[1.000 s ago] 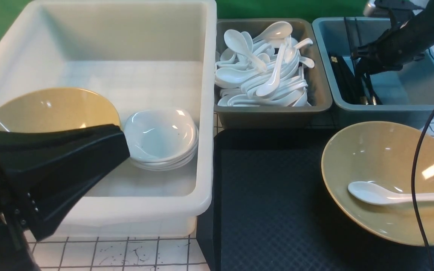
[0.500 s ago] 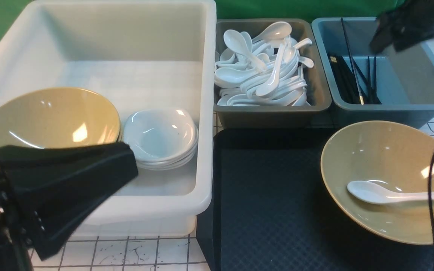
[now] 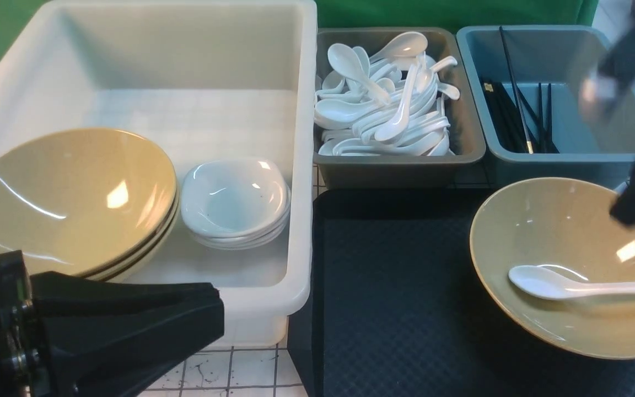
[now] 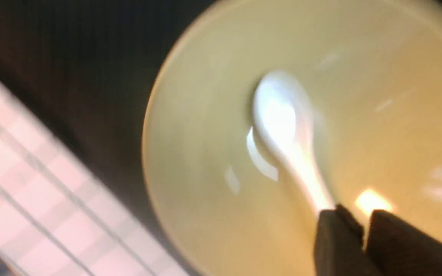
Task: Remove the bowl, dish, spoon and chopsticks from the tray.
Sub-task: Use the right arm to grab the soup spoon in the middle
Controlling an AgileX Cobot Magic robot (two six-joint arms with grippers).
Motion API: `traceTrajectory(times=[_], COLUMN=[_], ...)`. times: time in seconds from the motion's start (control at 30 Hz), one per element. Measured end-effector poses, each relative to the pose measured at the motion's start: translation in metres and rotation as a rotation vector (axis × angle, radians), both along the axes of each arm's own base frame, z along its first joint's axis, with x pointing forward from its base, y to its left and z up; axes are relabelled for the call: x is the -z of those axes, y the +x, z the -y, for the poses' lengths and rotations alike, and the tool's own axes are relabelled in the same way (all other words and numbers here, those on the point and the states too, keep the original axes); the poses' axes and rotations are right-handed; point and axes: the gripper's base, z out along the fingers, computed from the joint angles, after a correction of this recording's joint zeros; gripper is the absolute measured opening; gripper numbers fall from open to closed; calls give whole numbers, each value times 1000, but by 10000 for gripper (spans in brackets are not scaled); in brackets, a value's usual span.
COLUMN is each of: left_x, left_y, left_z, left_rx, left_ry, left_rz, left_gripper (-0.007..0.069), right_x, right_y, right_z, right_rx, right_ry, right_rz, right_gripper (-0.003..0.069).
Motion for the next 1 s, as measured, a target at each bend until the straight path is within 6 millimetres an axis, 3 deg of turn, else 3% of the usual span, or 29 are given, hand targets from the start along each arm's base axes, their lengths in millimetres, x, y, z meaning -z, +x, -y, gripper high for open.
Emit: traceTrajectory(times=[0.07,0.1,0.17,0.37,0.77,0.97,1.0], left_x=[1,1,2,5,5,5,5], left_y=[0,0,-1,-4,-6,-6,-6], left_z=[0,0,0,1,2,2,2], left_rx=[1,3,16,45,63,68,69], left_ry=[9,11,30,54,48,47,46], left_rz=[4,2,2,-11,-29,-34,-34], left_gripper=[-1,-1,-1,-1,-1,-1,-1], right_x=[17,16,35,67,128,140,140], right_y=[-10,-10,-13,4,40,46,46], right_z=[2,2,7,12,5,5,5], right_rx=[-64,-69,-99,-150,-247,-259,-259], right_ry=[-77,-83,-159,-272,-311,-320,-320], right_rz=[-15,-10,-59,-132,-209,-222,-222], right_gripper=[255,255,364,519,531,430,384])
